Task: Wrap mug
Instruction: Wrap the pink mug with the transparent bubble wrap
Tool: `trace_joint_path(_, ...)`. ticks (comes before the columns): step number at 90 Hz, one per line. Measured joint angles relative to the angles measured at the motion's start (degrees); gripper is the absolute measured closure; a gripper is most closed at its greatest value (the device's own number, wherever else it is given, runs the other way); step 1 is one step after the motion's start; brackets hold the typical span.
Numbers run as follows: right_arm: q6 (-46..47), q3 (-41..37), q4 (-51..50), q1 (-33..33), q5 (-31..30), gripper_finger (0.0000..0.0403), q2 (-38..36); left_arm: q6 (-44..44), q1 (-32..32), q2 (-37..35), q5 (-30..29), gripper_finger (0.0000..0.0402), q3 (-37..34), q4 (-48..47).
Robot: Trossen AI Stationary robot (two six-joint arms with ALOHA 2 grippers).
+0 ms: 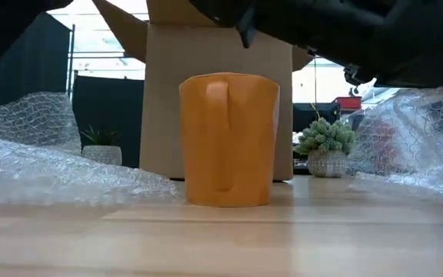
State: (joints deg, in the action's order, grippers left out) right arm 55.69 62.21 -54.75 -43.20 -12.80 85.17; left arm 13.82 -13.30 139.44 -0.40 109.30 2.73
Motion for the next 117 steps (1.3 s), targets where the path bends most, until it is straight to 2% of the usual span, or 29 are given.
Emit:
trace_joint_path(15, 2.0, -2.1, 2.8, -0.5, 2.9, 0.0337, 0.4, 0.0, 0.0, 0.0, 0.1, 0.0401, 0.0, 0.5)
trace_joint_path(31, 0.0, 0.2, -0.2, 0.2, 6.3, 0.0257, -0.3, -0.1, 0.0, 0.0, 0.1, 0.0402, 0.0, 0.6)
trace_joint_path(45, -0.7, 5.9, -6.6, 0.4, 5.7, 0.0233, -1.7, -0.2, 0.0, 0.0, 0.1, 0.0402, 0.0, 0.9)
trace_joint_path(56, -1.4, 8.1, -9.7, 0.4, -0.2, 0.0241, -2.4, -0.2, 0.0, 0.0, 0.2, 0.0401, 0.0, 1.2)
trace_joint_path(65, -0.5, 5.3, -8.7, 0.4, -3.8, 0.0258, -2.4, -0.2, 0.0, 0.0, 0.2, 0.0402, 0.0, 1.3)
trace_joint_path(73, 0.9, -0.5, -2.9, 0.4, -2.3, 0.0281, -2.1, -0.3, 0.0, 0.1, 0.2, 0.0401, -0.2, 1.4)
trace_joint_path(81, 1.8, -6.6, 7.3, -0.5, 2.5, 0.0311, -1.5, -0.2, 0.0, 0.1, 0.3, 0.0401, 0.0, 1.6)
trace_joint_path(92, 3.1, -13.0, 18.7, -1.0, 3.8, 0.0359, -0.8, 0.0, 0.0, 0.1, 0.4, 0.0401, -0.1, 1.7)
trace_joint_path(104, 4.9, -15.4, 19.5, -1.0, 4.2, 0.0397, -0.7, 0.0, 0.0, 0.1, 0.4, 0.0401, 0.0, 2.2)
trace_joint_path(117, 4.8, -15.2, 19.0, -0.4, 5.2, 0.0388, -0.8, 0.0, -0.6, 0.2, 1.0, 0.0401, -0.1, 3.8)
